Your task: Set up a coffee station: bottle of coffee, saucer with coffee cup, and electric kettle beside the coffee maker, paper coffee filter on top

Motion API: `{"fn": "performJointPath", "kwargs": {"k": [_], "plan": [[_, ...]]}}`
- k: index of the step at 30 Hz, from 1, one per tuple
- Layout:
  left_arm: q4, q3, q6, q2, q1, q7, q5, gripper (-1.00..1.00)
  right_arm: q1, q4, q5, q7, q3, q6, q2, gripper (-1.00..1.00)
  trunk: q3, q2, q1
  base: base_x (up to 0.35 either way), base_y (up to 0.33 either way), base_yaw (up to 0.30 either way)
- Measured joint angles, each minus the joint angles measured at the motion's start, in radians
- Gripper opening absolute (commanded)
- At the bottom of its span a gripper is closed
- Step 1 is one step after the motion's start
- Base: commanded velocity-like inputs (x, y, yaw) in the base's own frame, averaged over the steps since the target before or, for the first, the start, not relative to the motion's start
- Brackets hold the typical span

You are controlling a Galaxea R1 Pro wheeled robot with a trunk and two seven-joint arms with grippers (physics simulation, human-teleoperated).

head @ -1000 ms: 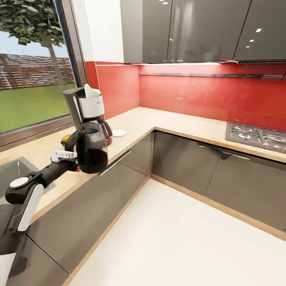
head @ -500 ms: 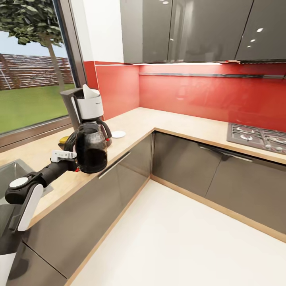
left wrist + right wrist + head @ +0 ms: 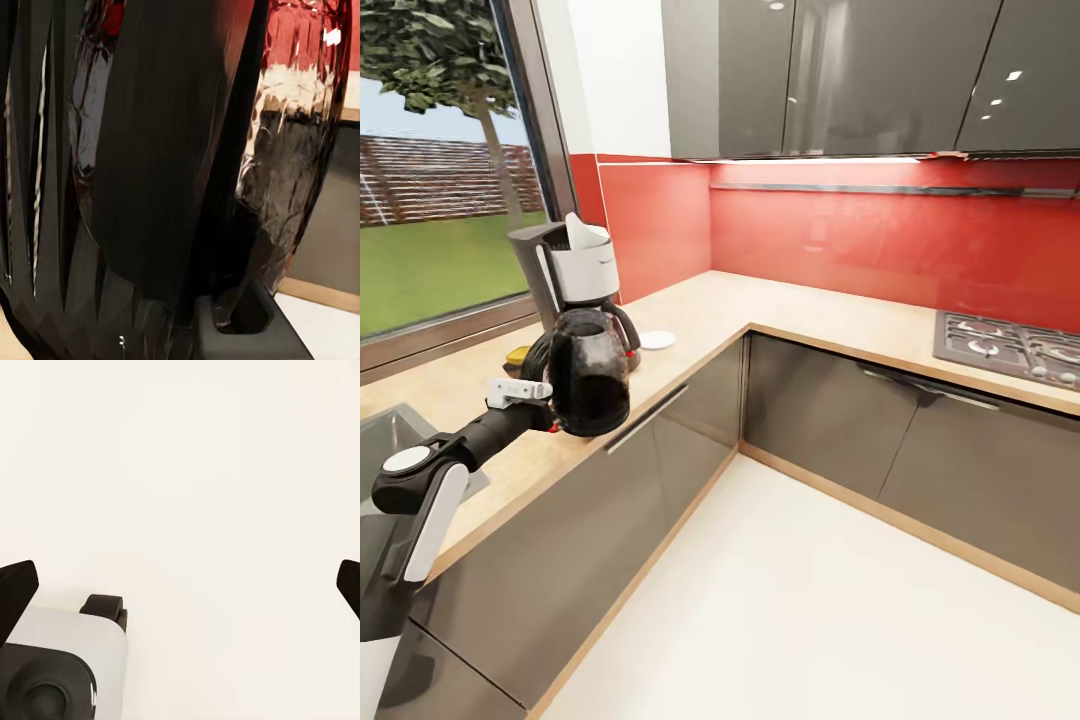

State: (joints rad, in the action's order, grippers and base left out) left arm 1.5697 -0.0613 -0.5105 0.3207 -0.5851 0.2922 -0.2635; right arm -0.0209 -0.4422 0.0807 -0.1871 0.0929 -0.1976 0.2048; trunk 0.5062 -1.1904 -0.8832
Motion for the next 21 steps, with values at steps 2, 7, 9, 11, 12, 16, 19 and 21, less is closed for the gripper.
{"fn": "performJointPath", "kwargs": {"k": [2, 7, 9, 11, 12, 16, 19, 21], "plan": [[0.0, 0.0, 0.0, 0.0, 0.0, 0.0, 0.0, -1.0, 0.0, 0.0, 0.0, 0.0, 0.0, 0.0, 0.0, 1.0, 0.0, 0.0, 0.0, 0.112, 0.0, 0.0], [0.0, -0.001, 0.0, 0.0, 0.0, 0.0, 0.0, -1.0, 0.0, 0.0, 0.0, 0.0, 0.0, 0.0, 0.0, 1.0, 0.0, 0.0, 0.0, 0.111, 0.0, 0.0], [0.0, -0.001, 0.0, 0.0, -0.001, 0.0, 0.0, -1.0, 0.0, 0.0, 0.0, 0.0, 0.0, 0.0, 0.0, 1.0, 0.0, 0.0, 0.0, 0.026, 0.0, 0.0], [-0.001, -0.002, 0.0, 0.0, 0.0, 0.0, 0.0, -1.0, 0.0, 0.0, 0.0, 0.0, 0.0, 0.0, 0.0, 1.0, 0.0, 0.0, 0.0, 0.012, 0.0, 0.0], [-0.001, -0.002, 0.0, -0.002, 0.0, 0.0, 0.0, -1.0, 0.0, 0.0, 0.0, 0.0, 0.0, 0.0, 0.0, 1.0, 0.0, 0.0, 0.0, 0.005, 0.0, 0.0], [-0.002, -0.004, 0.001, -0.003, 0.0, 0.0, 0.001, -1.0, 0.0, 0.0, 0.0, 0.0, 0.0, 0.0, 0.0, 1.0, 0.0, 0.0, 0.0, 0.001, 0.0, 0.0], [-0.003, -0.005, 0.0, -0.003, 0.0, 0.0, 0.002, -1.0, 0.0, 0.0, 0.0, 0.0, 0.0, 0.0, 0.0, 1.0, 0.0, 0.0, 0.0, 0.0, 0.0, 0.0], [-0.003, -0.006, 0.0, -0.003, 0.0, 0.0, 0.002, -1.0, 0.0, 0.0, 0.0, 0.0, 0.0, 0.0, 0.0, 1.0, 0.0, 0.0, 0.0, 0.0, 0.0, 0.0]]}}
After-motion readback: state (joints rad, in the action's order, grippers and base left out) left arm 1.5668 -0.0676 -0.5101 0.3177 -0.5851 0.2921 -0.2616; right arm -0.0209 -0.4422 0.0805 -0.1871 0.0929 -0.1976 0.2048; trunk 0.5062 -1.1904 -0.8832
